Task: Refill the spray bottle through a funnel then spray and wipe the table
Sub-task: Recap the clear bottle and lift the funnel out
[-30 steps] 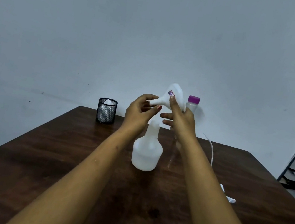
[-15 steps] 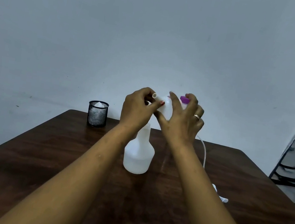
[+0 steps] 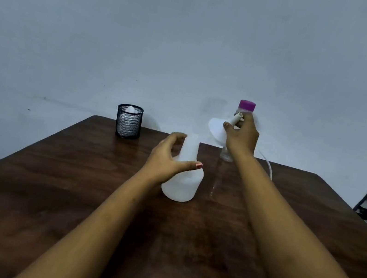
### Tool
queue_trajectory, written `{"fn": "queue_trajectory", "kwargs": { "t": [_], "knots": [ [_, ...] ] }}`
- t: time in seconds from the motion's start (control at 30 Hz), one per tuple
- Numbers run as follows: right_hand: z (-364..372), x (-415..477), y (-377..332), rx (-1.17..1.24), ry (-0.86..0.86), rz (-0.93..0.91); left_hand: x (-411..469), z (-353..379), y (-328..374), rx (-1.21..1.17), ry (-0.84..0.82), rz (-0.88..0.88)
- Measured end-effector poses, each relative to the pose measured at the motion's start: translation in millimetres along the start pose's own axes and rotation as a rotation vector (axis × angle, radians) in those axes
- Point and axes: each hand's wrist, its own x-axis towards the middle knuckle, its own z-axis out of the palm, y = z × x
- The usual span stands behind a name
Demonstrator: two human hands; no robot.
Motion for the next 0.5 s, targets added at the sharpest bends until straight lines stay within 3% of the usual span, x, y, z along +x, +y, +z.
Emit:
{"fn": "queue_trajectory", "kwargs": {
  "t": [0.3, 0.5],
  "knots": [
    [65.0, 46.9, 60.1, -0.203, -0.190, 0.067, 14.6, -0.2, -26.1, -0.121, -0.062, -0.020],
    [90.9, 71.2, 81.7, -0.234, -0.220, 0.075, 13.0, 5.2, -34.5, -0.179, -0.032, -0.014]
  ]
}}
